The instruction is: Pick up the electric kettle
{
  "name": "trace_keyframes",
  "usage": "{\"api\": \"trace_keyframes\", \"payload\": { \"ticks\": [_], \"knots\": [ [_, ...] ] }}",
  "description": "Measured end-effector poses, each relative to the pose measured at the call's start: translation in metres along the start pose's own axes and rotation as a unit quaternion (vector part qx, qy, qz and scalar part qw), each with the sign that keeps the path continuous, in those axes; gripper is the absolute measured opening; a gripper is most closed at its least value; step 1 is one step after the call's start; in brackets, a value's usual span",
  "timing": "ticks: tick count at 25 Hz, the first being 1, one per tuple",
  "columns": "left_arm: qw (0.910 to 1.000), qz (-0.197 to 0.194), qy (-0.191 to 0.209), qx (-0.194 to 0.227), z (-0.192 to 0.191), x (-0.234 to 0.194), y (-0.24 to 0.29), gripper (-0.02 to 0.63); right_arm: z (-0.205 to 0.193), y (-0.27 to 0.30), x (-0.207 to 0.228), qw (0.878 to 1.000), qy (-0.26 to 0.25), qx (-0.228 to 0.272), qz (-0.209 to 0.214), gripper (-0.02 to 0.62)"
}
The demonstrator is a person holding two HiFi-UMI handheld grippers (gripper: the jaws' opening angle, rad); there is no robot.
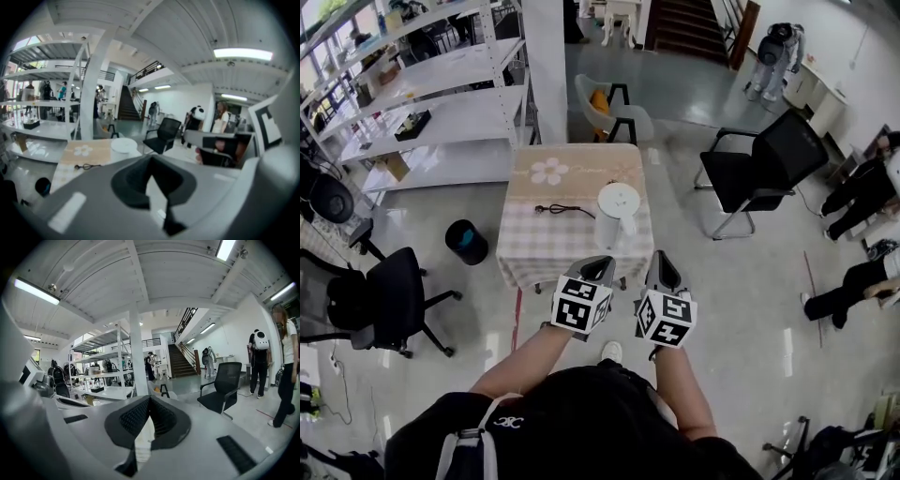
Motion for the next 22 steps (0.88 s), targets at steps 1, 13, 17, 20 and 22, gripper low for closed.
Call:
{"api": "trace_keyframes", "payload": {
  "ticks": [1, 13, 17, 20, 22],
  "knots": [
    [1.0000, 0.002, -0.003, -0.001, 0.005, -0.003, 0.007, -0.003, 0.003, 0.009, 0.004, 1.000, 0.002, -0.002, 0.003, -0.002],
    [0.9987, 0.039, -0.033, 0.001, 0.058, -0.034, 0.069, -0.002, 0.040, 0.089, 0.041, 0.998, -0.016, -0.018, 0.056, -0.002],
    [0.9981, 0.043, -0.044, -0.001, 0.062, -0.039, 0.077, -0.002, 0.044, 0.103, 0.047, 0.997, -0.023, -0.030, 0.070, -0.002],
    [0.9981, 0.040, -0.046, -0.007, 0.060, -0.040, 0.080, -0.002, 0.044, 0.112, 0.049, 0.996, -0.017, -0.039, 0.074, -0.002],
    [0.9982, 0.037, -0.046, -0.013, 0.056, -0.042, 0.081, -0.002, 0.041, 0.115, 0.047, 0.996, -0.014, -0.045, 0.075, -0.002]
  ]
}}
Point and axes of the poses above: the fingertips, and each gripper's own axes: y forward along the fingers, x to its right, z out of its top, the point moved 5 cm from there along -y, backward along the fingers, and after that the axes turned 13 degrees about -x, right-handed, at the moved point
